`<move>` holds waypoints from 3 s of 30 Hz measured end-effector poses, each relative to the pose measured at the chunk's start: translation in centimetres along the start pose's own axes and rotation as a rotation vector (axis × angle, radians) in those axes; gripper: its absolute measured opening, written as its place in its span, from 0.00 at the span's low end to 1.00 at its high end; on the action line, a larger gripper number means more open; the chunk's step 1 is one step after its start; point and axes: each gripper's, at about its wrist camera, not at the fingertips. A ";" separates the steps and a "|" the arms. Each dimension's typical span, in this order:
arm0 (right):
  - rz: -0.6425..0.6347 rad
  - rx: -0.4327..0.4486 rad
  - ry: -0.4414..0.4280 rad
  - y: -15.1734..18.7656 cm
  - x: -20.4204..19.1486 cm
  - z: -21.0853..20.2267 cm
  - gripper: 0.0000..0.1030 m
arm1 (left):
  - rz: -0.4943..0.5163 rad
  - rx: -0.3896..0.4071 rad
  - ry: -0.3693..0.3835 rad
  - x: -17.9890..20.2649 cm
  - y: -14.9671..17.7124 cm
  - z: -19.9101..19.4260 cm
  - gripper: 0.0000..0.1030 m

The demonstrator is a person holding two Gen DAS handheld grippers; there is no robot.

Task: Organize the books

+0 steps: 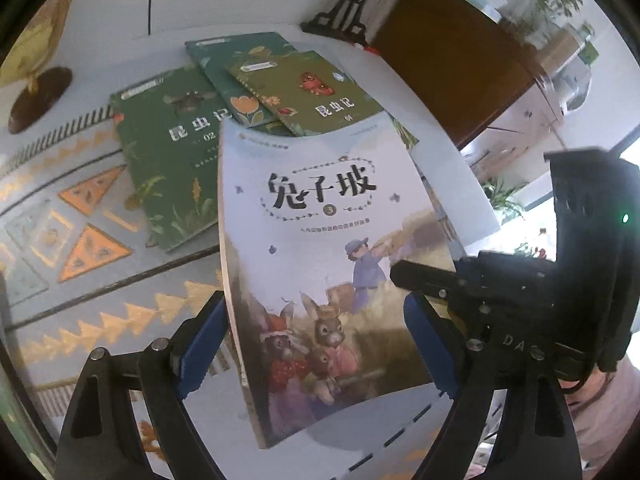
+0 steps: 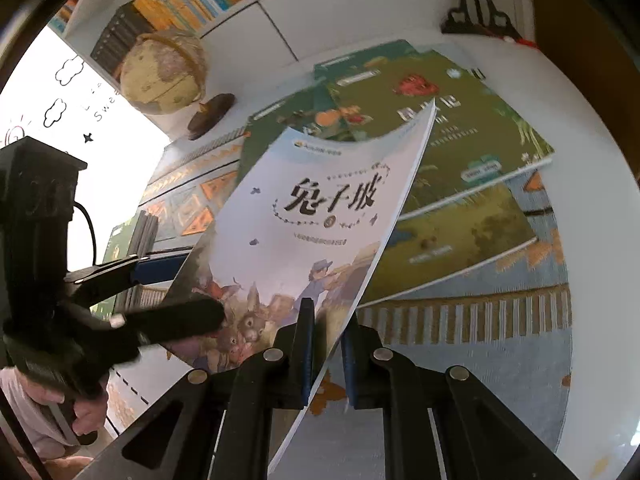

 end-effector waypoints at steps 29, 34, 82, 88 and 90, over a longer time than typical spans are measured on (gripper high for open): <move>-0.239 0.063 -0.058 -0.3 -13.6 -0.4 0.12 | -0.165 0.211 -0.145 -7.0 7.8 -10.8 0.83; -0.276 0.072 -0.081 -0.4 -17.9 0.3 0.12 | -0.222 0.249 -0.179 -9.7 9.9 -13.1 0.83; -0.168 -0.219 -0.263 -2.6 -34.2 18.3 0.20 | -0.715 0.145 -0.282 -31.3 19.6 -15.3 0.83; -0.139 -0.229 -0.151 -3.0 -33.5 17.1 0.21 | -0.715 0.121 -0.404 -29.8 19.1 -16.3 0.83; -0.116 -0.222 -0.105 -3.4 -32.6 16.3 0.21 | -0.736 0.116 -0.421 -29.0 18.8 -16.5 0.83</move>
Point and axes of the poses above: each gripper's, at about its wrist camera, not at the fingertips, and z roughly the way its jaws point, x to its right, y to its underside, and after that the axes turned 9 degrees about -x, right-handed
